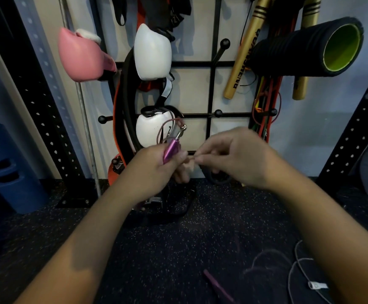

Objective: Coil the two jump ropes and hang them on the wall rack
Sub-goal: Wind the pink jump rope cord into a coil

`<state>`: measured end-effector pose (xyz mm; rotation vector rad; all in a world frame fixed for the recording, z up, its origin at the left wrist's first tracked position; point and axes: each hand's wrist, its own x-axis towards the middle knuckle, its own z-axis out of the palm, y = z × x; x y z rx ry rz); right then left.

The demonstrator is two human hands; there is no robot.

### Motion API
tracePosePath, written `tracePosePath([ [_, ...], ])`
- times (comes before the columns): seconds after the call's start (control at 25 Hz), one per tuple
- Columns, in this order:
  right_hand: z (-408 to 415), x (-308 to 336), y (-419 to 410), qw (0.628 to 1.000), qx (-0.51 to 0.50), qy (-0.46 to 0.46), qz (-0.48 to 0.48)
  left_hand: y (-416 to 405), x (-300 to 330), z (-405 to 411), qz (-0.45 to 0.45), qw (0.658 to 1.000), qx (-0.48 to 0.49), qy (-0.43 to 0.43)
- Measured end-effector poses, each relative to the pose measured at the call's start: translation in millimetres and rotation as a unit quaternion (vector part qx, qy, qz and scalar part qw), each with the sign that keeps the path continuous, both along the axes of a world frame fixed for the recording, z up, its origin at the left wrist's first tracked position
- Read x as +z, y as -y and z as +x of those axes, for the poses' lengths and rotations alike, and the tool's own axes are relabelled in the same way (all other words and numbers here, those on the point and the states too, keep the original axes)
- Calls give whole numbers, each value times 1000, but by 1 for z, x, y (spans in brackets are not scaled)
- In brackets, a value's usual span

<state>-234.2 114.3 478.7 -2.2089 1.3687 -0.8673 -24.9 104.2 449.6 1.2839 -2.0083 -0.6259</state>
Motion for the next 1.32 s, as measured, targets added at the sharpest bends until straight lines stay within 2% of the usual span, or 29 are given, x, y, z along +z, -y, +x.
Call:
tracePosePath([
  [0.12, -14, 4, 10, 987, -86, 87, -103, -4, 0, -1, 84, 992, -81, -47],
  [0.32, -22, 3, 13, 995, 36, 81, -34, -5, 3, -2, 89, 983, -90, -133],
  [0.44, -20, -2, 18, 991, 7, 112, -74, -7, 8, 0, 126, 963, -111, -211],
  [0.56, -11, -5, 19, 981, -25, 155, -116, -12, 9, -3, 153, 947, -148, -238],
  [0.72, -7, -12, 20, 982, -31, 138, -125, -13, 14, 5, 187, 923, -174, -289],
  [0.8, -5, -12, 20, 985, 3, 135, -108, -16, 16, 7, 197, 898, -198, -342],
  [0.88, -3, -10, 19, 981, 33, 174, -81, -20, 19, 4, 204, 866, -212, -405],
  [1.04, 0, -11, 17, 974, 21, 218, -55, -24, 21, -5, 218, 782, -270, -519],
  [1.08, -1, -11, 17, 975, 8, 217, -47, -24, 22, -7, 215, 776, -271, -527],
  [1.2, -7, -16, 22, 979, 1, 201, -25, -22, 22, -10, 197, 800, -260, -504],
  [1.32, -7, -18, 24, 975, 1, 223, -19, -21, 24, -12, 177, 814, -230, -504],
])
